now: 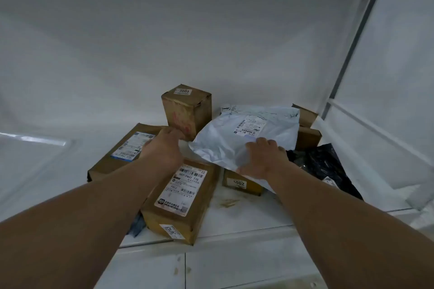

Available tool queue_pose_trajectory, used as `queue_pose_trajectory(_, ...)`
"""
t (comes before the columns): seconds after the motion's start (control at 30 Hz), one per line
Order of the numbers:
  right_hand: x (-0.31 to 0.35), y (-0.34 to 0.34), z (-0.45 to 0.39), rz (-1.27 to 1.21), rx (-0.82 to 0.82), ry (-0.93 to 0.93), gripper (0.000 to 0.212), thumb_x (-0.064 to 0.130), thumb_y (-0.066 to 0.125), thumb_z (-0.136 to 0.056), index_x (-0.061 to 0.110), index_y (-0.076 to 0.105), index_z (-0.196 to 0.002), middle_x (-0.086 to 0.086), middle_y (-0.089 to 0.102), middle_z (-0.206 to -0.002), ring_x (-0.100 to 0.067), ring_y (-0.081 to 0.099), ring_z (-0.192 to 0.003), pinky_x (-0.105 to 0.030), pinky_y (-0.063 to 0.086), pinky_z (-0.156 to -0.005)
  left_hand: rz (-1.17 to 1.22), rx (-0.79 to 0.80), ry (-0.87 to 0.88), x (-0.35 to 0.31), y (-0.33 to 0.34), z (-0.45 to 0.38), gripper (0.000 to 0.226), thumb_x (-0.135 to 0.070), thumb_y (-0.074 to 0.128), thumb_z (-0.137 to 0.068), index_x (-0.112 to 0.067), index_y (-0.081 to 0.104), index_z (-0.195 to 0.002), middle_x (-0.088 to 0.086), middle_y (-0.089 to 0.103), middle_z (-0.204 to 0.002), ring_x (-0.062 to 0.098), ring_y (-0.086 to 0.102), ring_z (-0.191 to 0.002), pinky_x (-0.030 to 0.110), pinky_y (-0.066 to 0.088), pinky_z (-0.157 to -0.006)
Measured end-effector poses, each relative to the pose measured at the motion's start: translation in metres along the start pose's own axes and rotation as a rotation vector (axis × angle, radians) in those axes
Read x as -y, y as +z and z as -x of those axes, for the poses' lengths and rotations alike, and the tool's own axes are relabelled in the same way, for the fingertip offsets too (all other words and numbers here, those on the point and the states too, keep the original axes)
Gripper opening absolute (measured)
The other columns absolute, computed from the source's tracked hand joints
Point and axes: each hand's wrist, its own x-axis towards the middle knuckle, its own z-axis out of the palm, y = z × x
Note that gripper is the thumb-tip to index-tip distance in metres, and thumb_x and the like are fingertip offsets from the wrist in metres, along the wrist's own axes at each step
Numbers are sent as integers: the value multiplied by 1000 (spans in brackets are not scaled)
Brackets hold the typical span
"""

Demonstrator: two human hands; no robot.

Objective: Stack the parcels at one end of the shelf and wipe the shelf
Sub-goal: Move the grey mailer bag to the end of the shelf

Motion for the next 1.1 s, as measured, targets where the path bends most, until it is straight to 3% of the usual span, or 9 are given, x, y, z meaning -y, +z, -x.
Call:
queue_pose_trajectory(0.07,-3,2,-3,1,5,-11,83,66,64,-69,29,36,-139,-6,32,-144,-33,31,-133,-54,29,-108,25,76,-20,-7,6,-3,64,-23,68,-80,-31,40,-138,-4,30,-149,25,47,-126,43,45,-100)
queue_pose_trajectory(0.17,-2,11,-15,7,42,-42,92,66,68,-64,35,28,-141,-2,18,-153,-33,19,-140,-62,21,-108,76,157,-63,-15,11,-7,63,-23,62,-83,-24,40,-142,2,31,-150,26,44,-129,44,44,-103)
queue_pose_trajectory(0.33,1,21,-37,-91,76,-59,41,45,39,-87,37,48,-127,-3,48,-132,-30,45,-118,-57,38,-99,33,216,-21,-22,19,-14,41,-25,52,-93,-15,51,-133,6,53,-134,24,53,-118,36,47,-97)
queue_pose_trajectory(0.43,1,12,-39,-401,-47,-46,37,35,31,-101,20,55,-125,-9,58,-121,-30,55,-109,-45,47,-93,166,229,-166,-26,22,-16,52,-44,43,-97,-15,44,-140,11,50,-139,28,54,-118,30,43,-90)
queue_pose_trajectory(0.53,1,-9,-36,-761,-212,13,40,32,30,-104,12,53,-130,-13,62,-118,-28,58,-106,-34,43,-85,387,268,-273,-42,21,-19,73,-64,28,-94,-12,44,-142,14,50,-141,30,53,-119,38,42,-101)
queue_pose_trajectory(0.73,13,-31,-30,-1019,-437,-173,43,30,34,-104,17,41,-145,-9,51,-142,-24,46,-131,-29,34,-106,852,335,-187,-93,8,-17,82,-82,34,-79,-32,39,-143,-2,52,-139,18,58,-110,47,48,-97)
queue_pose_trajectory(0.87,29,-17,-35,-906,-340,-485,52,36,35,-95,29,35,-147,-11,46,-145,-26,44,-134,-45,38,-111,1100,327,-184,-110,0,-23,60,-68,61,-77,-29,60,-122,-3,69,-117,18,64,-107,43,54,-91)
queue_pose_trajectory(1.0,30,-19,-37,-592,-247,-522,80,35,53,-92,31,5,-155,-5,9,-163,-21,5,-151,-44,14,-122,1363,236,-271,-106,-2,-24,28,-39,62,-91,-24,64,-114,-1,68,-108,17,63,-102,38,55,-85)
queue_pose_trajectory(1.1,40,-32,-30,-791,-201,-521,78,54,61,-82,39,25,-150,2,33,-156,-22,29,-144,-43,28,-116,1495,153,-285,-90,-11,-20,25,-34,58,-95,-19,61,-114,9,70,-111,30,66,-104,51,53,-92)
